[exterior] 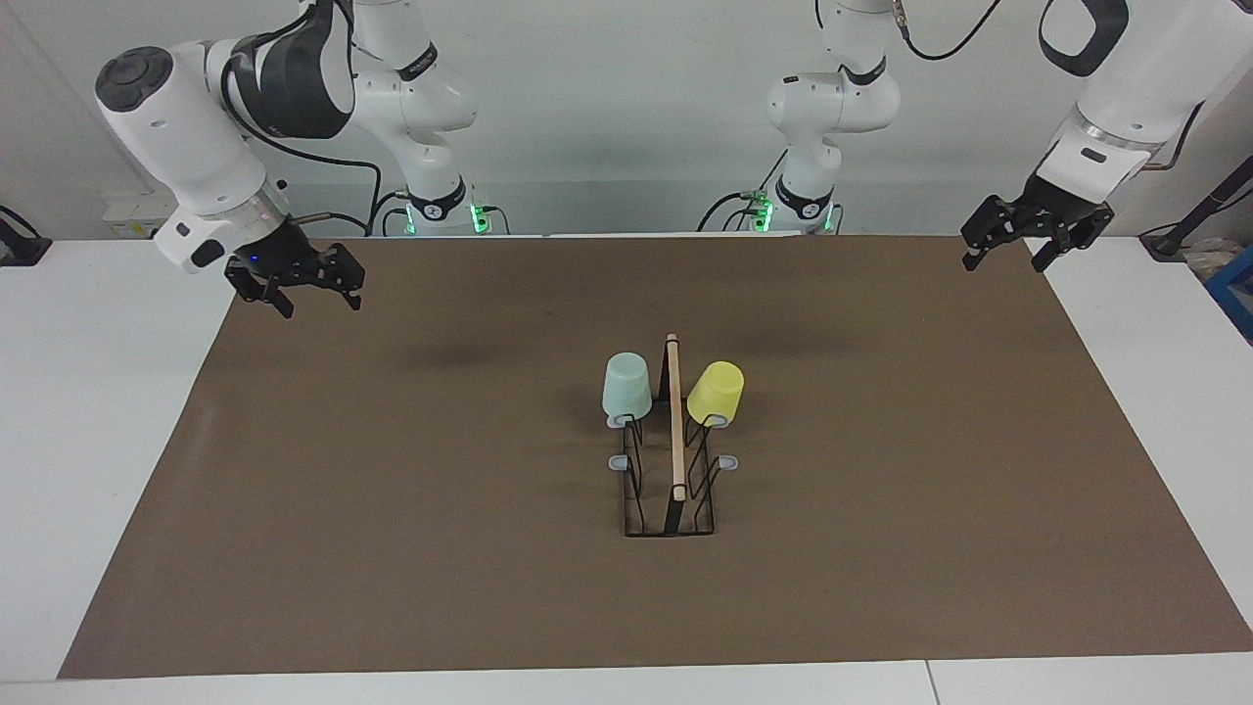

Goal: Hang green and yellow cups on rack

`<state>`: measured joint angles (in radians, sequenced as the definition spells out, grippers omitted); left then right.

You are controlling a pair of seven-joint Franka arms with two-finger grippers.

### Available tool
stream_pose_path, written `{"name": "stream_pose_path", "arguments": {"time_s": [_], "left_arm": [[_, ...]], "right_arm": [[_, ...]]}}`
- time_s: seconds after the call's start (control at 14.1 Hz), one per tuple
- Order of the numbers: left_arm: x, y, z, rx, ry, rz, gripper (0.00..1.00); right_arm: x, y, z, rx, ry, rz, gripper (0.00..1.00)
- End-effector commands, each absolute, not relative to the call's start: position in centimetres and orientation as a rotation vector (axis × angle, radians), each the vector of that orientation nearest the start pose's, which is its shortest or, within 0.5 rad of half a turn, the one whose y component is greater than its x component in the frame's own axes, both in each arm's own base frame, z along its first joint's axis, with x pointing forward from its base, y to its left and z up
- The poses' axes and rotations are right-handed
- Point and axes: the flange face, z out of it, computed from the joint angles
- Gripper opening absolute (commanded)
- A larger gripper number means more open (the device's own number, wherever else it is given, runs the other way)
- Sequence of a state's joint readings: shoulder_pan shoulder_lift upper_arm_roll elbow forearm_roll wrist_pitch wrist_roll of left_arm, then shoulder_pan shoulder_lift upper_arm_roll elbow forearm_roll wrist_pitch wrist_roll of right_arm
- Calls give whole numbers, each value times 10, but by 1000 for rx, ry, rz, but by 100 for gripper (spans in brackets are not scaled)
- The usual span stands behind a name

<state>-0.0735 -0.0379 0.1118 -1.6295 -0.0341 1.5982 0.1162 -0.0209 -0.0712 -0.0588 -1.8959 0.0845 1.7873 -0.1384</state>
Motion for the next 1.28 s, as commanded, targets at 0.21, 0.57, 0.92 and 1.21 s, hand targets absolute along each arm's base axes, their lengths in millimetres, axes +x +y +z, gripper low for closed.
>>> {"name": "stream_pose_path", "arguments": {"time_s": [0.21,0.57,0.92,1.21], "left_arm": [[542,16,620,-3160,109,1,100],[542,16,620,-3160,109,1,100],[542,16,620,-3160,109,1,100],[542,16,620,-3160,109,1,100]], "right_arm": [[537,-38,546,-3079,-46,59,100],[534,-25,560,-3088,19,88,100],[529,9,567,-3096,35,116,100],[532,17,573,-3100,35,83,100]]}}
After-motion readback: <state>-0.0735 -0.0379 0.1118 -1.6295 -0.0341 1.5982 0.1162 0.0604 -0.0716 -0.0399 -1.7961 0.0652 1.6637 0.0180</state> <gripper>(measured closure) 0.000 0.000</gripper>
